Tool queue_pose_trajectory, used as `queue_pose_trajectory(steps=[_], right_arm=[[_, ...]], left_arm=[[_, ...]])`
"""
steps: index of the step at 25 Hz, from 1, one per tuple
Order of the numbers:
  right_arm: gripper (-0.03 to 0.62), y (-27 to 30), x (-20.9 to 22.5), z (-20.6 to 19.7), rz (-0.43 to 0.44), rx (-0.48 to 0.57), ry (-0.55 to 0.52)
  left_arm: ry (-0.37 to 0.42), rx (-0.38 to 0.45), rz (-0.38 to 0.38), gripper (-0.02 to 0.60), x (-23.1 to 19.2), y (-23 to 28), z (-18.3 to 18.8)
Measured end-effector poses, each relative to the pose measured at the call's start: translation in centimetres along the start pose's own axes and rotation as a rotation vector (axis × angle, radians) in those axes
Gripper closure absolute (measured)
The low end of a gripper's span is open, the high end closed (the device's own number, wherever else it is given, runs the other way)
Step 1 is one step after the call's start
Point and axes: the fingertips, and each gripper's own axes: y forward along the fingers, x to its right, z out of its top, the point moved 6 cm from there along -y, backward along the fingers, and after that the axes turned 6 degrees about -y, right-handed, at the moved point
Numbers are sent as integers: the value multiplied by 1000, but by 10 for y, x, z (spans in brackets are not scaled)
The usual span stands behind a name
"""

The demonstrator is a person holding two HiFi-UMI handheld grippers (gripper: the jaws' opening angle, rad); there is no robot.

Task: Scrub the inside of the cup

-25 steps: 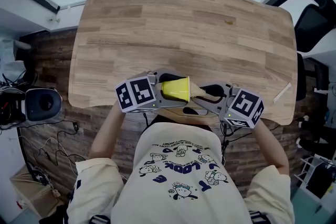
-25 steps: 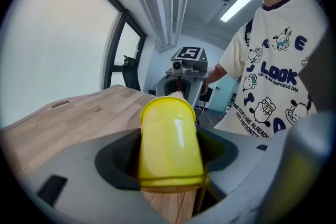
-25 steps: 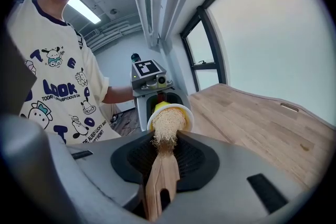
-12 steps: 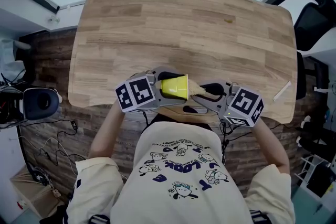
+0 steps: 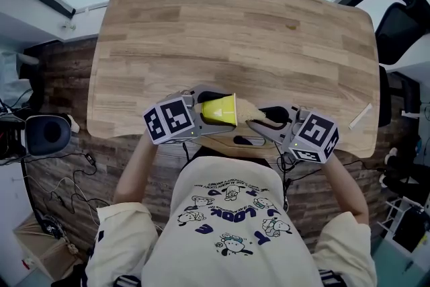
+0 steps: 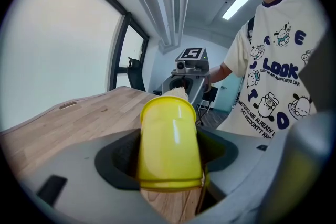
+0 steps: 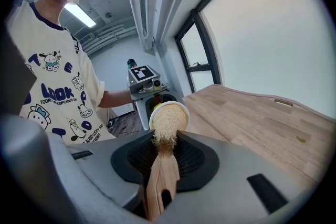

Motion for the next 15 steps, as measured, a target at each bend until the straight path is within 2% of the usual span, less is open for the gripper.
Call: queue_pose_trajectory(steps=[11, 15], right_arm=[[510, -14, 7, 0, -60, 51, 28], [510, -21, 12, 0, -105, 77, 25]], left_arm=[[-4, 6, 75, 255, -6, -10, -2], [-11, 26, 108, 255, -9, -14, 0]])
